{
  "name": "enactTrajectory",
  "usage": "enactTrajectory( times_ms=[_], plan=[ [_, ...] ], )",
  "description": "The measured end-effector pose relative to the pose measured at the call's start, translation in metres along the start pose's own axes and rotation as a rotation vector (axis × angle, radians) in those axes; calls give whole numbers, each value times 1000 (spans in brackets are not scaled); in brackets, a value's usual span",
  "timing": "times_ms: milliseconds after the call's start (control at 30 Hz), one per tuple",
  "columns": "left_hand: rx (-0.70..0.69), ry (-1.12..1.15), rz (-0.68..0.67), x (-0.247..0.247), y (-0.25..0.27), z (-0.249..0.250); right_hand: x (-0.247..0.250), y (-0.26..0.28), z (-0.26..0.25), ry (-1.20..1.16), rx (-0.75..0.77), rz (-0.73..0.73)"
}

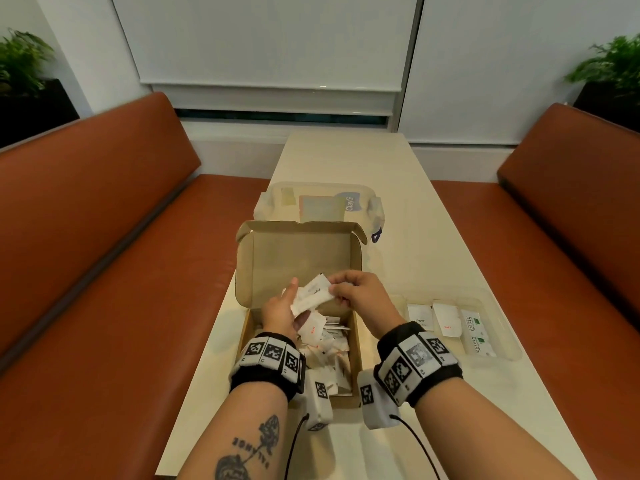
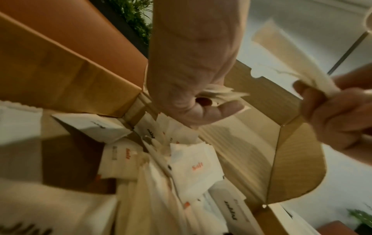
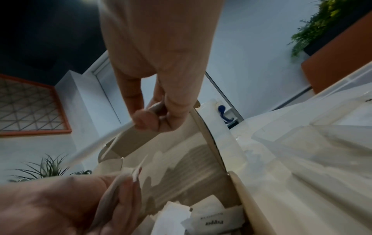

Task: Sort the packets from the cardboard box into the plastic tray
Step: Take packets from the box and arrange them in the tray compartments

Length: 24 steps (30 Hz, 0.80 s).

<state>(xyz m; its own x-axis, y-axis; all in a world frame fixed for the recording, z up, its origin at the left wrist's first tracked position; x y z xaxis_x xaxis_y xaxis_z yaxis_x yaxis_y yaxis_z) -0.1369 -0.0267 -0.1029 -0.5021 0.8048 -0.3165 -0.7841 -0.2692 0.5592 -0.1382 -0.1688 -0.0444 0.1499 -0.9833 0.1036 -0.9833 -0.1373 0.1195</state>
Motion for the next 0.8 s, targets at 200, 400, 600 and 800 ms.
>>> enactTrajectory(
  times_ms=[200,400,600,800],
  plan=[
    [51,-6,-174,-2,3,-1,-7,0,12,75,-86,72],
    [57,-78,-301,2,5,2,-5,-6,14,231,-39,165],
    [-58,-91,-306,-3,5,1,0,-5,16,211,37,202],
    [-100,-75,-287,-17,16,-1,28,0,13,-42,31,165]
  ],
)
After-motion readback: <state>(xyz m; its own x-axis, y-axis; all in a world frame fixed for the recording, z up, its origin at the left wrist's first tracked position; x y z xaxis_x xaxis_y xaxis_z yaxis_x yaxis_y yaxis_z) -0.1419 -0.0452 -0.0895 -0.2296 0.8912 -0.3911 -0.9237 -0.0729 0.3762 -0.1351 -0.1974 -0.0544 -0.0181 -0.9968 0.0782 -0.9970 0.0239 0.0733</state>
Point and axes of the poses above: each hand's wrist, its own y-axis away from the middle knuckle, its own x-axis out of the back of the hand, z = x × y, the point moved 2 cm from there along -y, towards the middle knuckle, and after that the axes turned 1 degree about -y, right-handed, at the moved point
